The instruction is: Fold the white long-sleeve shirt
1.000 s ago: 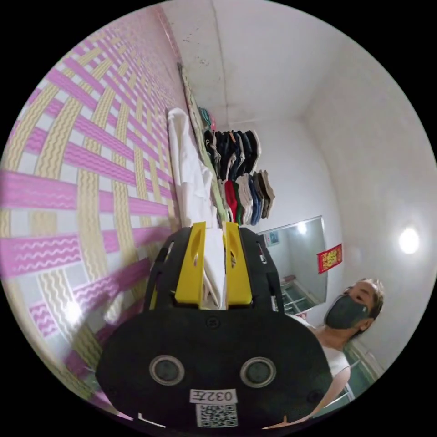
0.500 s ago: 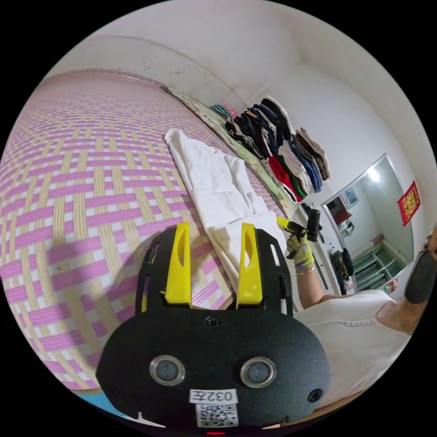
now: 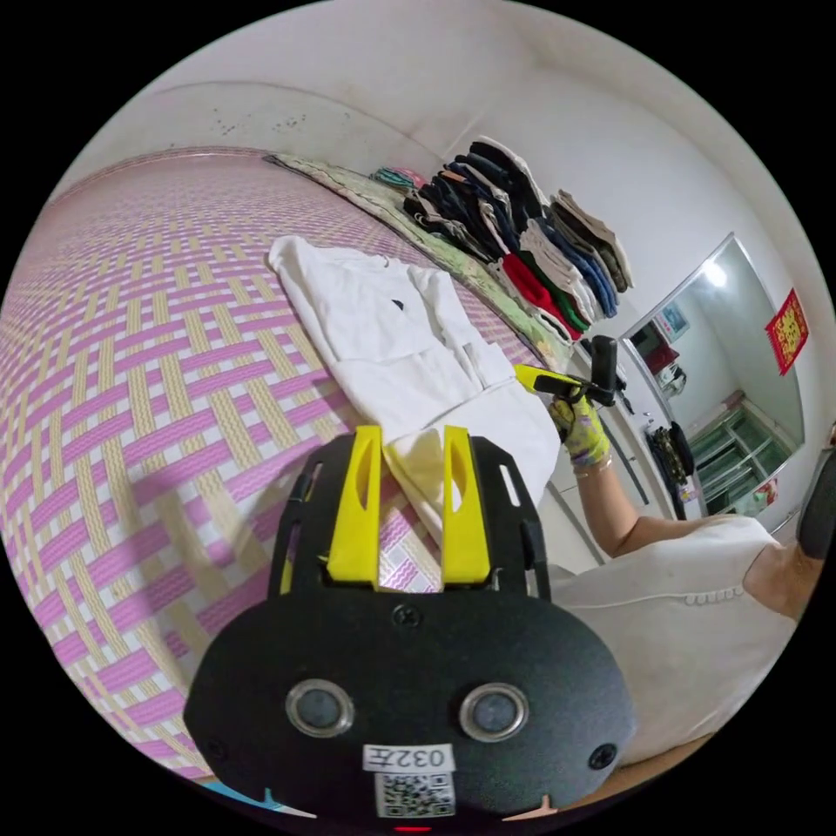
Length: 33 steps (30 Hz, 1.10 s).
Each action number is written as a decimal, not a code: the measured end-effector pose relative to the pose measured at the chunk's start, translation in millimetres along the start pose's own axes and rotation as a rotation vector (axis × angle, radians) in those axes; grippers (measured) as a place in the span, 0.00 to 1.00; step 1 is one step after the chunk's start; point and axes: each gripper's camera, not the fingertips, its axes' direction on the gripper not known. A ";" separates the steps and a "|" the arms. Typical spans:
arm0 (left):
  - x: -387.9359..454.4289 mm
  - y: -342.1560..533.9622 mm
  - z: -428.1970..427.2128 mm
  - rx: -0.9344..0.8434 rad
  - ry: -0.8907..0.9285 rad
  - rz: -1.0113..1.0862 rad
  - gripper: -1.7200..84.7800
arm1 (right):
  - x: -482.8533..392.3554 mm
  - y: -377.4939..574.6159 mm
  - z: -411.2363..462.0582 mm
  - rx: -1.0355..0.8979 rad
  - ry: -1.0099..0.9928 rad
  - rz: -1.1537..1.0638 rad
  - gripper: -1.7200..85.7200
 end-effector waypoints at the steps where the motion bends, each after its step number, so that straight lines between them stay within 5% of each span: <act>1: 6.2 3.4 1.3 -0.004 -0.043 0.014 0.09 | -2.6 2.0 2.9 -0.003 0.012 -0.001 0.12; 7: 31.5 27.5 -4.1 0.072 -0.112 0.090 0.08 | -23.6 14.7 6.7 0.022 0.053 -0.046 0.09; 12: 28.9 47.8 -13.3 0.128 0.056 0.142 0.11 | -30.3 24.6 11.7 0.017 0.015 -0.057 0.10; 18: 44.5 59.7 -9.1 0.065 -0.042 0.204 0.09 | -30.6 38.6 22.1 -0.005 0.010 -0.069 0.10; 26: 22.0 49.8 -2.6 0.056 0.036 0.043 0.03 | -51.9 46.6 24.1 0.018 0.076 -0.117 0.07; 33: 56.3 41.2 -10.2 0.014 -0.041 0.252 0.01 | -83.2 47.1 25.8 -0.029 0.223 -0.235 0.07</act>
